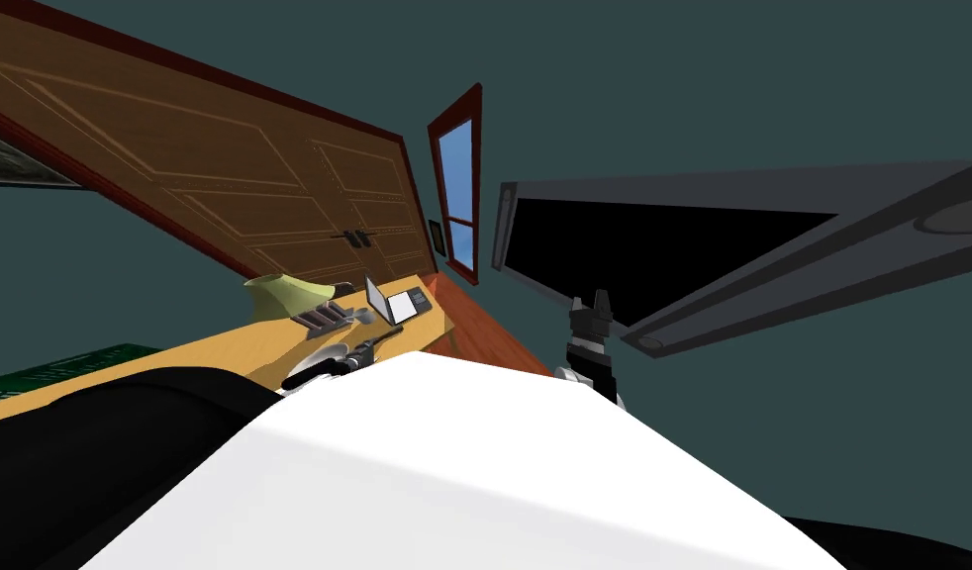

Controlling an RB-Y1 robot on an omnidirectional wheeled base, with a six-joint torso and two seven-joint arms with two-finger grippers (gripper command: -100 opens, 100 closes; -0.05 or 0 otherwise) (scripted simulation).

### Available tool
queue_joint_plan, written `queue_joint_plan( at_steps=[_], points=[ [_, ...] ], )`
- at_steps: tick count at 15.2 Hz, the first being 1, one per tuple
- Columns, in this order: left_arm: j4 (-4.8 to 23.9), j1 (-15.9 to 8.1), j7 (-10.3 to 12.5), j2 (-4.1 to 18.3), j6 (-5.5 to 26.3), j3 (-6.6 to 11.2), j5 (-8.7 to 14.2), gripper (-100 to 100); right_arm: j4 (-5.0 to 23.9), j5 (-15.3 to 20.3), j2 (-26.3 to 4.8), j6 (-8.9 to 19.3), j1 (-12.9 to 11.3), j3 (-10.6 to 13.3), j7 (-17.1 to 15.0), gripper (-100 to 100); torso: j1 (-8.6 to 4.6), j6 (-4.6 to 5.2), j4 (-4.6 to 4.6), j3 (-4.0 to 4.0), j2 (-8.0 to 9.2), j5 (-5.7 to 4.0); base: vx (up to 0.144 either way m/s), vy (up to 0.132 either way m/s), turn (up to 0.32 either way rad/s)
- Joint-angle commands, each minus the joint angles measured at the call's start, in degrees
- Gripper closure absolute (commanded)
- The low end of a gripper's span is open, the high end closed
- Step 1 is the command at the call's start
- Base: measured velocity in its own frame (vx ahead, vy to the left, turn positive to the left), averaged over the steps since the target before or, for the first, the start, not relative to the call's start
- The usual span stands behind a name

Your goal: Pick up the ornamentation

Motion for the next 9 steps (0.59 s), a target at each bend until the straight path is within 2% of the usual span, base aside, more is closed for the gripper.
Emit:
queue_joint_plan(
  at_steps=[1,2,4,5,7,8,9],
  points=[
    [1.9,0.1,0.1,-0.1,0.6,-0.16,0.7,-100,0.0,0.0,0.0,0.0,0.0,0.0,0.0,0,0.0,0.0,0.0,0.0,0.0,0.0,0.052,0.001,-0.091],
    [3.9,0.1,0.7,1.0,2.6,-0.29,3.0,-100,0.0,0.0,0.0,0.0,0.0,0.0,0.0,0,0.01,-0.03,0.0,0.0,0.01,0.0,0.056,-0.004,-0.157],
    [4.8,0.1,0.7,1.0,2.6,-0.29,3.0,-100,0.0,0.0,0.0,0.0,0.0,0.0,0.0,0,0.0,-0.01,0.0,0.0,0.0,0.0,0.054,0.0,-0.129],
    [6.5,0.1,1.3,2.0,4.5,-0.47,5.2,-100,0.0,0.0,0.0,0.0,0.0,0.0,0.0,0,0.01,-0.03,0.0,0.01,0.02,0.0,0.063,-0.004,-0.164],
    [7.7,0.1,1.3,2.0,4.5,-0.47,5.2,-100,0.0,0.0,0.0,0.0,0.0,0.0,0.0,0,0.0,-0.01,-0.01,-0.02,-0.03,0.0,0.058,0.001,-0.126],
    [9.6,0.0,1.9,2.9,6.4,-0.68,7.3,-100,0.0,0.0,0.0,0.0,0.0,0.0,0.0,0,0.01,-0.03,0.0,0.0,0.0,0.0,0.059,-0.001,-0.179],
    [10.5,0.0,1.9,2.9,6.4,-0.68,7.3,-100,0.0,0.0,0.0,0.0,0.0,0.0,0.0,0,0.01,0.02,0.0,-0.01,-0.02,0.01,0.069,0.007,-0.177]
  ],
)
